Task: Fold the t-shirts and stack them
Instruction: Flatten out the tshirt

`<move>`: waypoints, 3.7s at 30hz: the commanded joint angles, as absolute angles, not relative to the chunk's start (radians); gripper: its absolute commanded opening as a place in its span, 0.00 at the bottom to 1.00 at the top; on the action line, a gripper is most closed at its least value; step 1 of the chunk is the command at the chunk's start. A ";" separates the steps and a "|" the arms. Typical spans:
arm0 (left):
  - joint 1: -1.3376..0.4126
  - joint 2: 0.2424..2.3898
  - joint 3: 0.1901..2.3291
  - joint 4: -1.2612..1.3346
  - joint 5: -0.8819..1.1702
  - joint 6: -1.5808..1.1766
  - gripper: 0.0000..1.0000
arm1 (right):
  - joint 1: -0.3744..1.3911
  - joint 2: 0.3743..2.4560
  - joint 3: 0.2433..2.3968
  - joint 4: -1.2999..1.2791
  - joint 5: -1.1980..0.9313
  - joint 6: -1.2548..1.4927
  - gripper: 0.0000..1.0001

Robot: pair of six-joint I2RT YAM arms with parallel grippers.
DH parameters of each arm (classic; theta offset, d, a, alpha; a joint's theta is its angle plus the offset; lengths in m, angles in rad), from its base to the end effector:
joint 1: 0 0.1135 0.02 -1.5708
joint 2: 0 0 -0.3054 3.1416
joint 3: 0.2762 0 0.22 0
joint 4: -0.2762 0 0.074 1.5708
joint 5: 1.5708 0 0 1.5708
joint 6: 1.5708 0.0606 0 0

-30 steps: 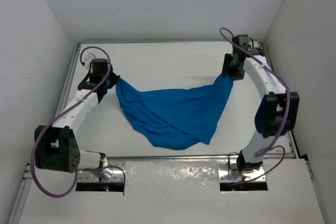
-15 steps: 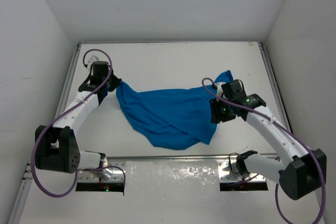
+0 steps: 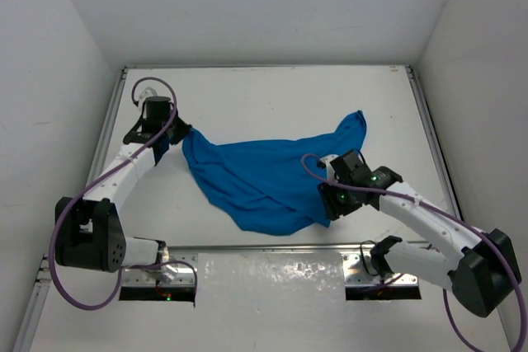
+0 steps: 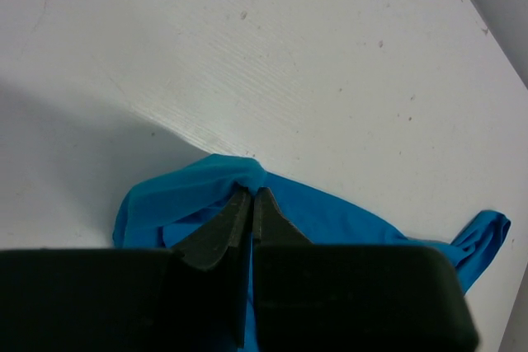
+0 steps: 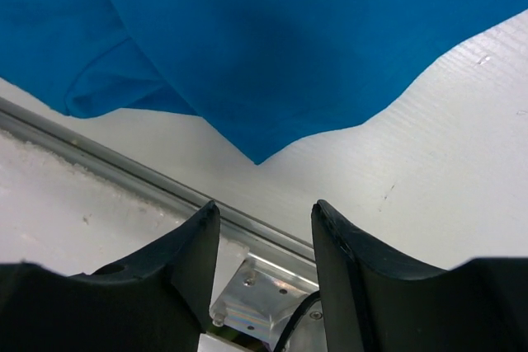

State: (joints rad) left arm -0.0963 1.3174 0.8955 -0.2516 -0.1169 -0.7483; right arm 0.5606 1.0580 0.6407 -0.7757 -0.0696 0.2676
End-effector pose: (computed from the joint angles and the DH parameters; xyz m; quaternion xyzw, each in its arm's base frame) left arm 0.2654 -0.0185 0.2935 -0.3121 0.8440 -0.1295 0.4165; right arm 0.1143 0.0767 0.2237 -0.1497 0.9701 0.1068 0.1581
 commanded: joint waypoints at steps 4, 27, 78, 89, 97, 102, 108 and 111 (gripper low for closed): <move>-0.092 1.287 0.933 -0.230 -0.117 -0.736 0.00 | 0.629 1.032 0.574 -0.671 0.069 0.394 0.48; -0.092 1.285 0.956 -0.273 -0.127 -0.729 0.00 | 0.660 1.071 0.430 -0.400 -0.028 0.290 0.49; -0.091 1.295 0.997 -0.320 -0.114 -0.752 0.00 | 0.762 1.069 0.452 -0.492 0.196 0.502 0.00; -0.092 1.155 1.223 -0.557 -0.045 -0.856 0.00 | 0.747 1.149 1.339 -0.968 0.624 0.382 0.00; -0.091 0.957 1.406 -0.710 -0.081 -0.885 0.00 | 0.744 1.146 1.704 -1.152 0.824 0.410 0.00; -0.091 0.980 1.719 -0.733 -0.121 -0.841 0.00 | 0.744 1.123 1.931 -1.106 0.948 0.319 0.00; -0.091 1.162 2.159 -0.948 -0.104 -0.787 0.00 | 0.744 1.117 2.103 -1.046 1.017 0.244 0.00; -0.091 1.207 2.272 -0.980 -0.095 -0.779 0.00 | 0.744 1.100 2.105 -0.996 1.046 0.192 0.00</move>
State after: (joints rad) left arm -0.0963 1.1450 2.2082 -0.8841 -0.0937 -0.8108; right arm 0.7448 1.0966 2.0922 -1.0607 0.9649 0.2737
